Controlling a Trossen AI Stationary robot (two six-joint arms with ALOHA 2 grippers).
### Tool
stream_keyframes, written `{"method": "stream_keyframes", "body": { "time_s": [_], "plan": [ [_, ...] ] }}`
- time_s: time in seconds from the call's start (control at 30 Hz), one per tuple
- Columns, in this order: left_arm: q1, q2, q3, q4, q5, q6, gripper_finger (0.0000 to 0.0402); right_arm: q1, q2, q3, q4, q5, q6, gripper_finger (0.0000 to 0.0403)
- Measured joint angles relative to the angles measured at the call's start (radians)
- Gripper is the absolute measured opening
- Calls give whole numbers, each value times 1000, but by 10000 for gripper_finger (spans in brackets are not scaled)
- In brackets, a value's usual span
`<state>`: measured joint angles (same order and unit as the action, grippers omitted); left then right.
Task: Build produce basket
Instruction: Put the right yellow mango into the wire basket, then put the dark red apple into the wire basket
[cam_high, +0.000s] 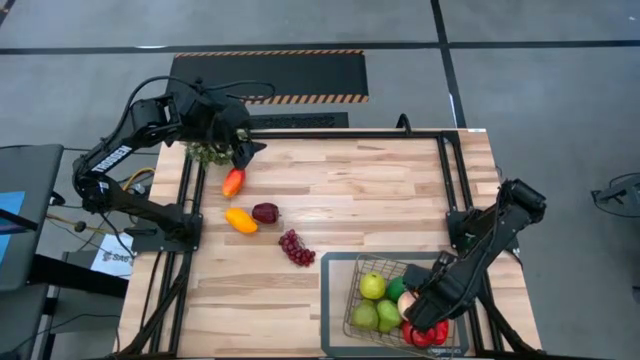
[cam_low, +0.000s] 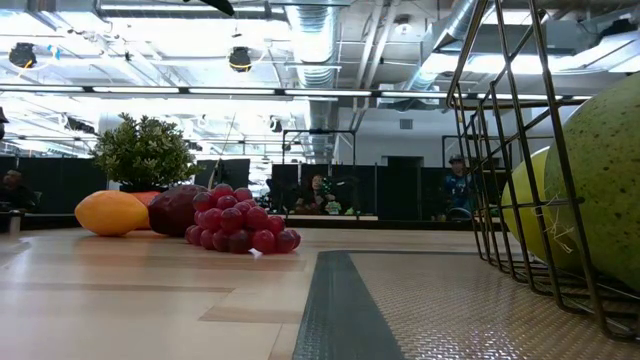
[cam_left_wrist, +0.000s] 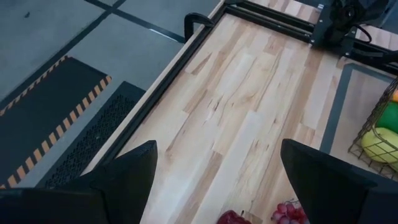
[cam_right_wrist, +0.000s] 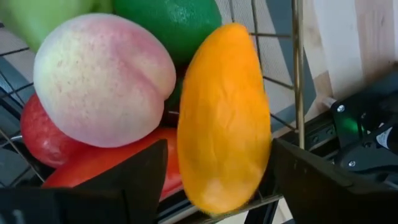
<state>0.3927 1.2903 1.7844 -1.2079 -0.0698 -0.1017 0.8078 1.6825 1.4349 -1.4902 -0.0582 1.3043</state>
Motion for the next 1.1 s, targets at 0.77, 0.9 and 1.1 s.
{"method": "stream_keyframes", "body": {
  "time_s": [0.77, 0.9, 1.1],
  "plan": [
    [0, -122, 0, -49, 39, -24, 328, -574, -67, 229, 175, 364, -611, 321],
    [0, -174, 0, -65, 32, -40, 328, -734, 17, 228, 484, 324, -932, 321],
    [0, -237, 0, -73, -8, -43, 328, -892, 179, 227, 934, 180, -1144, 321]
  ]
}}
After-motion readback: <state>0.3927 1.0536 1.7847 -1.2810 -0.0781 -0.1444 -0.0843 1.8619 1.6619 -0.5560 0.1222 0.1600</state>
